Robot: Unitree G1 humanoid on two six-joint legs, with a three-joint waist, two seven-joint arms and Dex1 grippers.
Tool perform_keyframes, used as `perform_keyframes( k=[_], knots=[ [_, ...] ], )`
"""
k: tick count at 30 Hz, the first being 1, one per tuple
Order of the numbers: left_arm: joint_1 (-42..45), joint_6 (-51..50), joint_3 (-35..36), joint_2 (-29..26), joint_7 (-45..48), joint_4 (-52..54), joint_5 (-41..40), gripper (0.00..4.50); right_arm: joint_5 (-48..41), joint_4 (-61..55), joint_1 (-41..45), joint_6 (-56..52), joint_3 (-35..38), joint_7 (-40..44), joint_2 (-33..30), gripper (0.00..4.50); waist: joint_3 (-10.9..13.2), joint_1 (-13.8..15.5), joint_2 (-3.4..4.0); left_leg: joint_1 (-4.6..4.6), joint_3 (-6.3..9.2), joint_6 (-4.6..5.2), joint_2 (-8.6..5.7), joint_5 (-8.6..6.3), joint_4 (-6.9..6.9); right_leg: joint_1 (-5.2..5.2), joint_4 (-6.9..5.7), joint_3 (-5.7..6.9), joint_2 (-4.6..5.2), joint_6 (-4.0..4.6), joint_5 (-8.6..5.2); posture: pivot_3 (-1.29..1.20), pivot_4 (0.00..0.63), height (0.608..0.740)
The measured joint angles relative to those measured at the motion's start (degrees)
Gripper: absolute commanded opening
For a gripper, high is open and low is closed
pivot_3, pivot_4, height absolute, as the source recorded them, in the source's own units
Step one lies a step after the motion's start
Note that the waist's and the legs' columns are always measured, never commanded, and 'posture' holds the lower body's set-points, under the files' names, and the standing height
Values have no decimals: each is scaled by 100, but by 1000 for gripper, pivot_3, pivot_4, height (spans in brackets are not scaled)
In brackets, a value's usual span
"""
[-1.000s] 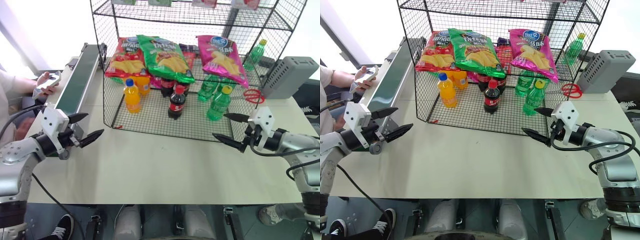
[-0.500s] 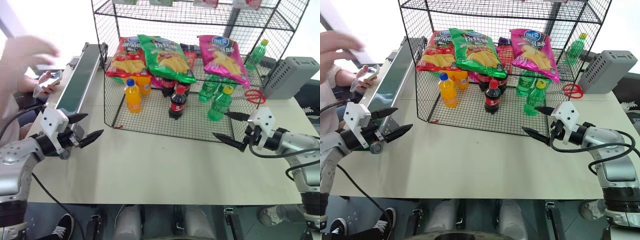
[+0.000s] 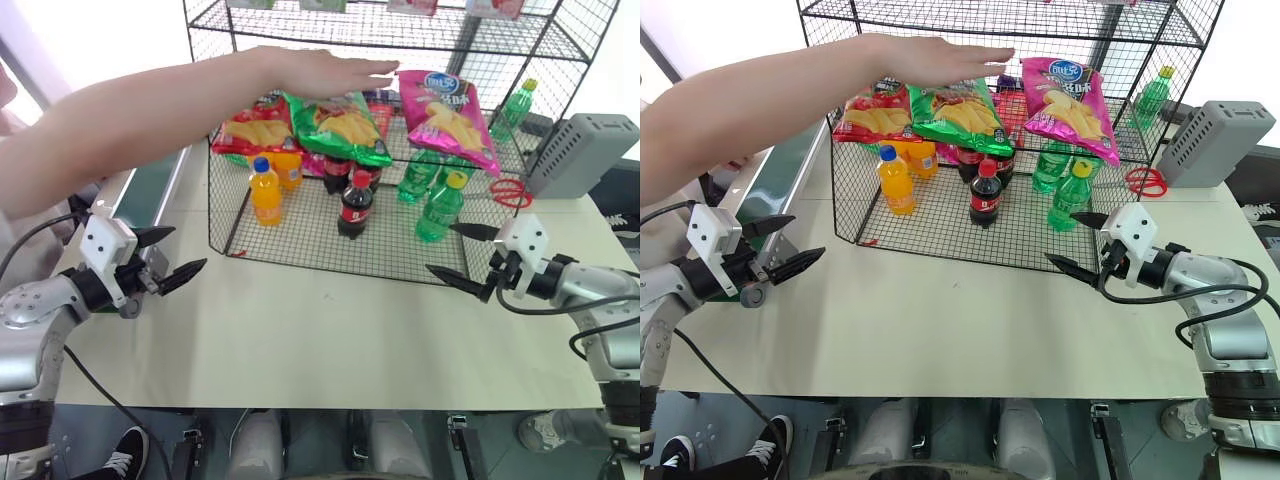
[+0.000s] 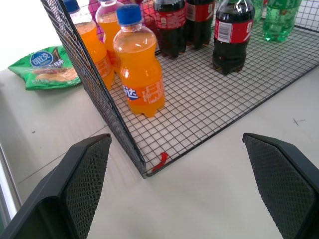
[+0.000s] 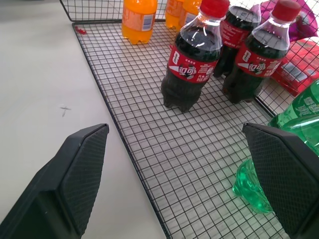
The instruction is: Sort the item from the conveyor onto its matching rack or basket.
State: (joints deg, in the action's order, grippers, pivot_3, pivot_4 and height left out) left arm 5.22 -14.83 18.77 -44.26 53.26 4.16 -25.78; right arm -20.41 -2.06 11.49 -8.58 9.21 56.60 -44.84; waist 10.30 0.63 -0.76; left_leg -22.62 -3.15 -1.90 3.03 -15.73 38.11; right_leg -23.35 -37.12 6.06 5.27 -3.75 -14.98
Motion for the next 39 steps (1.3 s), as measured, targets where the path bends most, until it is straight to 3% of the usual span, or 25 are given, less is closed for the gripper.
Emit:
perform_keyframes(
  k=[39],
  knots=[
    [-63,-36,-4,4,3,51,25,4500,209,128,220,150,-175,-96,147,4483,0,1,0,0,-2,0,1,0,-1,-2,1,-2,-1,0,0,0,150,740]
  ],
)
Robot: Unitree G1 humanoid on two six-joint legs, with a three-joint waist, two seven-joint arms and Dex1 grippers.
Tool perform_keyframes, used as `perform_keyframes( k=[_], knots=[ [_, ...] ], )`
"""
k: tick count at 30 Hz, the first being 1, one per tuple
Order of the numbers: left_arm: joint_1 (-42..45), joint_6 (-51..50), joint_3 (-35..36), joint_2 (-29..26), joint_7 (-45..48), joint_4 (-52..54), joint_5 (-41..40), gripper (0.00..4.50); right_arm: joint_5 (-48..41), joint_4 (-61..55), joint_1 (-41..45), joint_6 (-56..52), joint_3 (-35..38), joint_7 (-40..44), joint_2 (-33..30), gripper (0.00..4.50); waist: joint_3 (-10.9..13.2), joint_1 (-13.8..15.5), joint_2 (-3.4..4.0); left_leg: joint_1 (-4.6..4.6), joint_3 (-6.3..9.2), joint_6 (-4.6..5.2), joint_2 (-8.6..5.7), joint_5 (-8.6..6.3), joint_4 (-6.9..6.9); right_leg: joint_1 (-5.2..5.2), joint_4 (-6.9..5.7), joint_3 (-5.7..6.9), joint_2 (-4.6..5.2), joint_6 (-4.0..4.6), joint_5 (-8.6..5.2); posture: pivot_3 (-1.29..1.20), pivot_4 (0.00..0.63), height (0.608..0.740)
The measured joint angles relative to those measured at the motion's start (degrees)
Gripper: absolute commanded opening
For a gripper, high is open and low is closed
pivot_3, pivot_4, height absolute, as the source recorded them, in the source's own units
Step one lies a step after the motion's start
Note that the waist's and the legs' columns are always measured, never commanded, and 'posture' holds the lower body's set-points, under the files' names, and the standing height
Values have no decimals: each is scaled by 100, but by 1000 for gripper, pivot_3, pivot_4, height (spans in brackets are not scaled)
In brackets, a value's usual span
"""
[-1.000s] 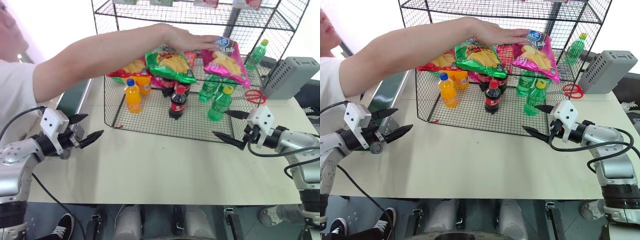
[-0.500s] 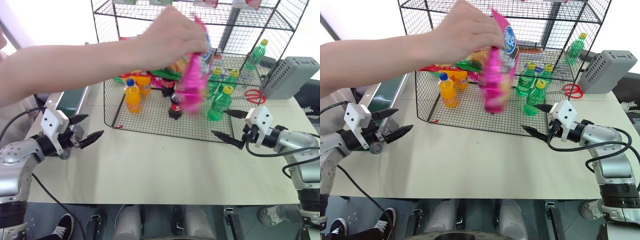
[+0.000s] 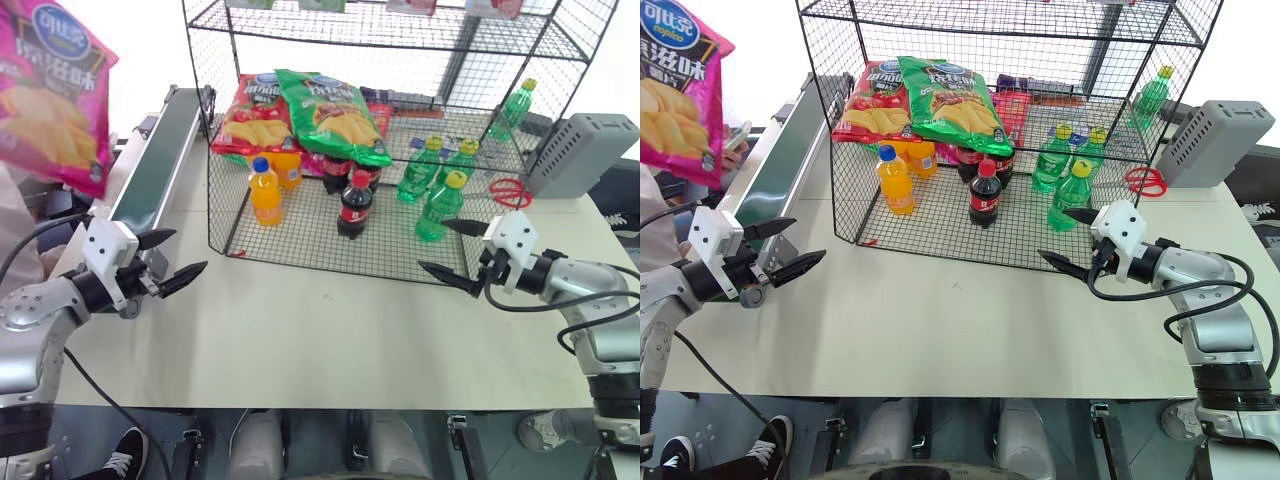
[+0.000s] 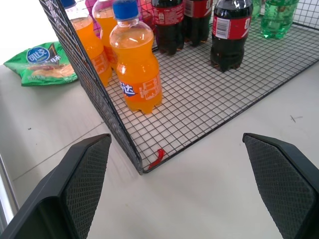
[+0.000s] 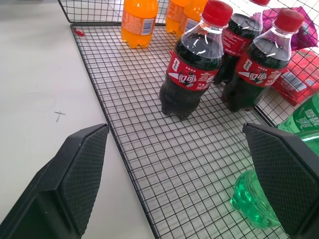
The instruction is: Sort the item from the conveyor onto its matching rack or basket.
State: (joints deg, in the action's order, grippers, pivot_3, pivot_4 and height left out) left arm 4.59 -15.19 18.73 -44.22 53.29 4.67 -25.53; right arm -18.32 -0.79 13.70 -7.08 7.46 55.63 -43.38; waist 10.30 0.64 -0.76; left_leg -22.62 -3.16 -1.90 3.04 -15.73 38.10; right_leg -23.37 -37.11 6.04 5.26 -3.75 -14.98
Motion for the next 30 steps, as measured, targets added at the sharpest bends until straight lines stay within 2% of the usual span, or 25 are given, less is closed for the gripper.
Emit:
perform_keyframes(
  k=[17,30],
  knots=[
    [-2,81,-112,85,-71,6,6,4500,119,103,221,79,-191,12,25,4483,0,0,0,0,-1,0,0,0,0,0,0,-1,0,0,0,0,150,740],
    [-176,-38,-69,-19,429,7,-265,4500,136,230,251,244,-227,108,25,4483,1,-2,1,0,-1,0,1,0,-1,-2,0,-1,-1,0,0,0,150,740]
  ],
)
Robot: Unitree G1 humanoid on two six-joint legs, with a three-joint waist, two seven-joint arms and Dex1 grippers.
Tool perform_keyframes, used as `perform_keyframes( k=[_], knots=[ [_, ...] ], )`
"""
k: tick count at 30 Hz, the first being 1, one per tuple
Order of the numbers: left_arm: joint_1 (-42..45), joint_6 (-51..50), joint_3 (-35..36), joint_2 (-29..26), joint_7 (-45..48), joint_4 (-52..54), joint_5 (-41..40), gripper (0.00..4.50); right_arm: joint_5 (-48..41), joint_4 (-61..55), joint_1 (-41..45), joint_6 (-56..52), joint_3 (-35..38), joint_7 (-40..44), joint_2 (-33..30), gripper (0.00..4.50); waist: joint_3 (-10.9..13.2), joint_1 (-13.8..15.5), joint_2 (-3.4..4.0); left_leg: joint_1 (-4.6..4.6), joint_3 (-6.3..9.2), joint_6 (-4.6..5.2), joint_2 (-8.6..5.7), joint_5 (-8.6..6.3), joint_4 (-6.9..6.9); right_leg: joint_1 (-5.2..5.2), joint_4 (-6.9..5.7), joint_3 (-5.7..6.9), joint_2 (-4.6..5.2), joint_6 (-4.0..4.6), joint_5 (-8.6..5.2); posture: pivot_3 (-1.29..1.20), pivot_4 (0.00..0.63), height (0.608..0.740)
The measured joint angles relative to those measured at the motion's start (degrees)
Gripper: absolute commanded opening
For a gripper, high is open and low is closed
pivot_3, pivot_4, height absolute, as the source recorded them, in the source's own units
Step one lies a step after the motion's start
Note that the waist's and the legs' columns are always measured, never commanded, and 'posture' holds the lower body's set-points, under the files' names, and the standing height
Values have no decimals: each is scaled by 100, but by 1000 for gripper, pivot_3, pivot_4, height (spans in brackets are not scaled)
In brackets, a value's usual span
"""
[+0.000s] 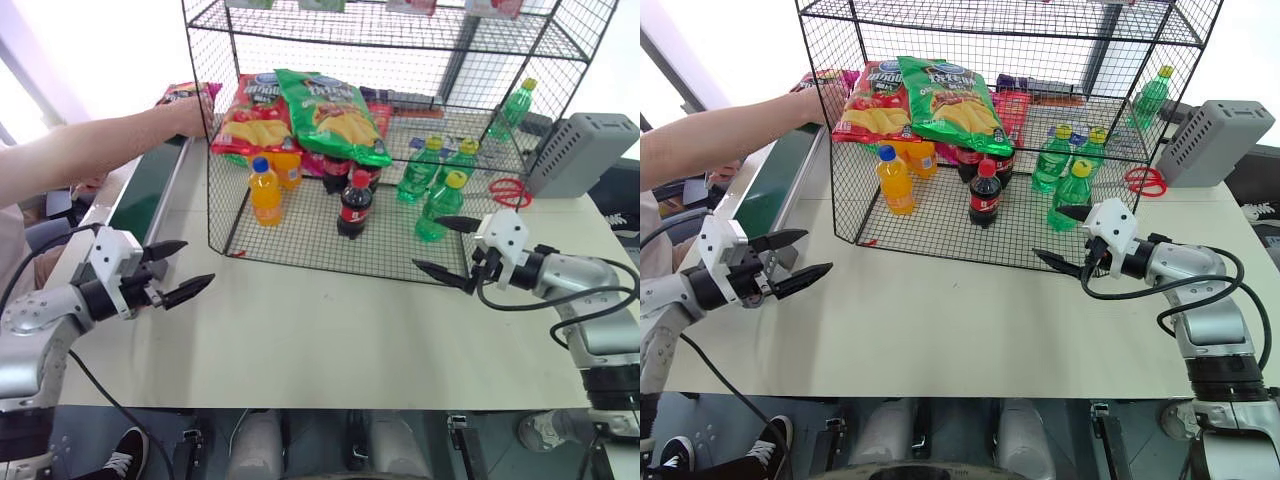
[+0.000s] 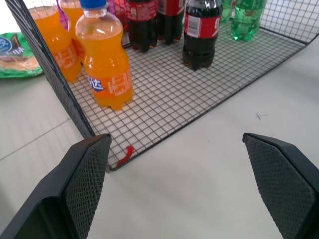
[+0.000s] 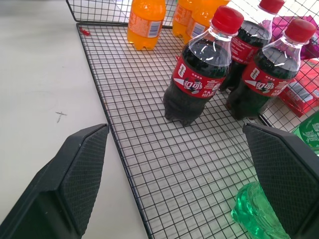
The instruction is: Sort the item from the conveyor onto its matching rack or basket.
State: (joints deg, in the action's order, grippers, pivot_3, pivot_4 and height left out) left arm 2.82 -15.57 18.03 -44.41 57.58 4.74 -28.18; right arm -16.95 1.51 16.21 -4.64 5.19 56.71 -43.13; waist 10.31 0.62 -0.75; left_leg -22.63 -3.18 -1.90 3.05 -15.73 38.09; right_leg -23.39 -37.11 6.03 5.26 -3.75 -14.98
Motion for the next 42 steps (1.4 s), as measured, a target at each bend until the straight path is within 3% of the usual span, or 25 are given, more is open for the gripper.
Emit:
perform_keyframes(
  k=[5,17,22,29,36,42],
  knots=[
    [-105,211,88,0,-106,0,161,4500,-27,2,53,0,-41,146,29,4483,0,-3,0,0,0,0,0,0,-1,-1,0,0,0,0,0,0,150,740],
    [-802,765,442,5,-457,83,499,4500,-1064,-364,50,-846,-94,657,441,4483,3,0,4,-1,-1,1,3,-1,-2,-3,1,-2,1,1,0,0,150,740],
    [-1344,1270,801,9,-607,219,750,4500,-1502,-1094,-22,-1369,-493,469,1139,4483,5,-17,8,-1,1,1,32,-3,-4,-9,1,-3,-17,12,-4,0,150,740],
    [-1841,2644,1308,-155,-1205,-215,1915,4500,-1462,-1261,-15,-1490,-866,194,1553,4483,6,4,11,-7,-15,0,35,-4,-4,-19,3,-4,-19,18,-8,0,150,740],
    [-2432,4509,1832,-665,-2663,-1145,3908,4500,-1102,-986,357,-1297,-1385,233,1908,4483,4,-21,6,-58,-39,1,50,-3,-4,-86,-5,-10,-26,29,0,0,150,740],
    [-2809,5141,1940,-759,-3131,-1615,4328,4500,-944,-784,493,-1126,-1450,275,1958,4483,3,-18,5,-73,-48,1,50,-3,-3,-106,-9,-12,-26,28,1,0,150,740]
  ],
)
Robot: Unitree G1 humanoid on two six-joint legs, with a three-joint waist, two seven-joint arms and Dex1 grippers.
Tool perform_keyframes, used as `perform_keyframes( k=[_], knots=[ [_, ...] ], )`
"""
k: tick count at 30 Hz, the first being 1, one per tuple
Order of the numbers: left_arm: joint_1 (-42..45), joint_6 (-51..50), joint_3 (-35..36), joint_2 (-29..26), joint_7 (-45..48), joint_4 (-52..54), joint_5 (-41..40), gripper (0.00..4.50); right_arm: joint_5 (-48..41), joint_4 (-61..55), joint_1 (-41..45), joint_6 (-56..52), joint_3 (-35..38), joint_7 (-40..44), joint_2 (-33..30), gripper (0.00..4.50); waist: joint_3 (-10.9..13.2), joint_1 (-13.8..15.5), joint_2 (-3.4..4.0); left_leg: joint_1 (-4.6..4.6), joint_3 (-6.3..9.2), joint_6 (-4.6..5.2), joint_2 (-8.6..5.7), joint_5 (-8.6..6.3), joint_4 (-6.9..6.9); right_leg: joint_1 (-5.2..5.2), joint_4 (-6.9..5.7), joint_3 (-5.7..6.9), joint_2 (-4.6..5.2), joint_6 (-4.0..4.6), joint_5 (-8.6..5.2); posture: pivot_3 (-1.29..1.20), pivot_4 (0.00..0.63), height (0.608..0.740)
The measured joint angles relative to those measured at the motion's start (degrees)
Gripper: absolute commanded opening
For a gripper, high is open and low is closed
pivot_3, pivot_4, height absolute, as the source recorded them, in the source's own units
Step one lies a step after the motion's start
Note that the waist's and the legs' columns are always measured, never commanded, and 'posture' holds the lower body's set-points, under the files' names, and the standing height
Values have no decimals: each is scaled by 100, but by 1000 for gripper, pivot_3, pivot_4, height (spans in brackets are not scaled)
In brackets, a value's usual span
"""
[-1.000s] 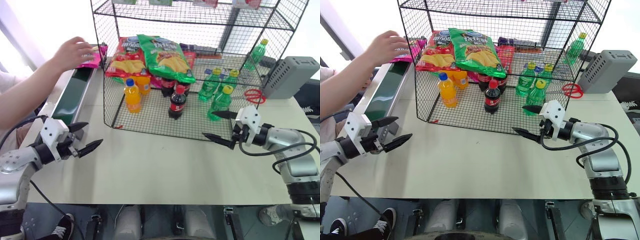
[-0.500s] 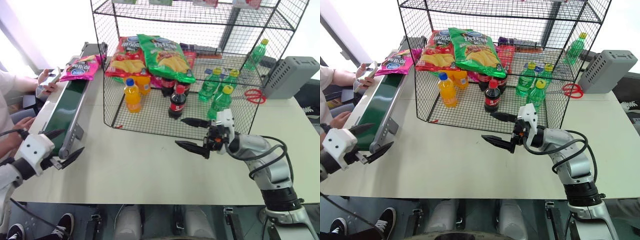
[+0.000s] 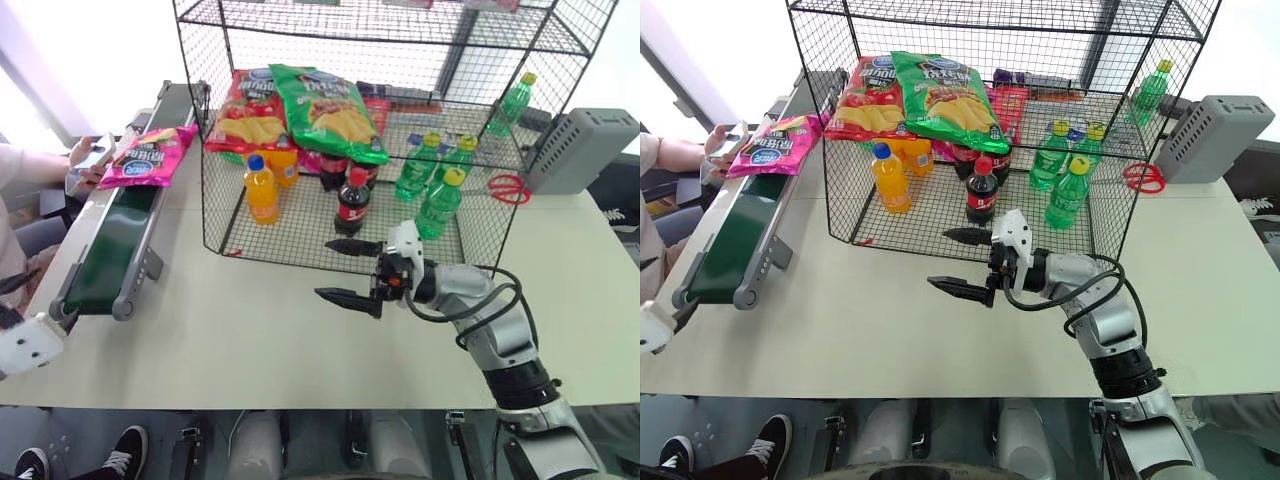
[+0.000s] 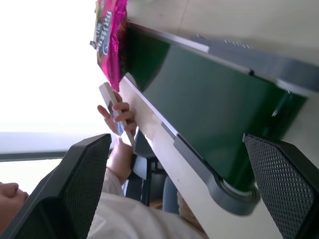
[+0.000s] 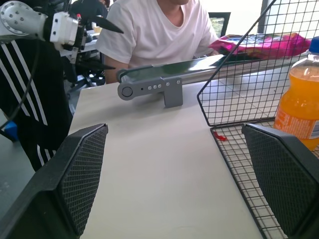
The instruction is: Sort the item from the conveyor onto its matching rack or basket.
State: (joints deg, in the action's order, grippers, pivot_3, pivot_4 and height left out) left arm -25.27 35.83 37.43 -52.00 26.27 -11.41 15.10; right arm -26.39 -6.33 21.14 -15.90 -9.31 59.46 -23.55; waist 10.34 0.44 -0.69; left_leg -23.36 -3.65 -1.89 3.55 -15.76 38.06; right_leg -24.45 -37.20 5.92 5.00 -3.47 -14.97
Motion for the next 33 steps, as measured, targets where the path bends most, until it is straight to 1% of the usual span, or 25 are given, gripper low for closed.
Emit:
perform_keyframes(
  k=[11,15,19,33],
  knots=[
    [143,180,-121,-198,-360,-215,192,4500,7,49,1,-11,27,49,0,4483,-1,-13,-1,1,-3,0,6,0,1,-1,-2,0,-6,3,2,0,150,740],
    [205,211,-259,-252,-393,-313,200,4500,-271,-17,25,-191,135,49,9,4483,-1,-32,-2,2,-3,0,9,0,1,-1,-3,0,-9,5,3,0,150,740],
    [256,220,-288,-307,-418,-364,201,4500,-308,-23,34,-260,143,3,4,4483,-1,-37,-2,1,-3,0,10,0,1,-2,-3,0,-9,5,3,0,150,740],
    [432,178,-519,-310,-491,-369,202,4500,-253,-2,183,-238,160,-25,-14,4483,-2,-117,-3,2,-3,-1,10,1,1,-2,-11,0,-10,6,4,0,150,740]
  ],
)
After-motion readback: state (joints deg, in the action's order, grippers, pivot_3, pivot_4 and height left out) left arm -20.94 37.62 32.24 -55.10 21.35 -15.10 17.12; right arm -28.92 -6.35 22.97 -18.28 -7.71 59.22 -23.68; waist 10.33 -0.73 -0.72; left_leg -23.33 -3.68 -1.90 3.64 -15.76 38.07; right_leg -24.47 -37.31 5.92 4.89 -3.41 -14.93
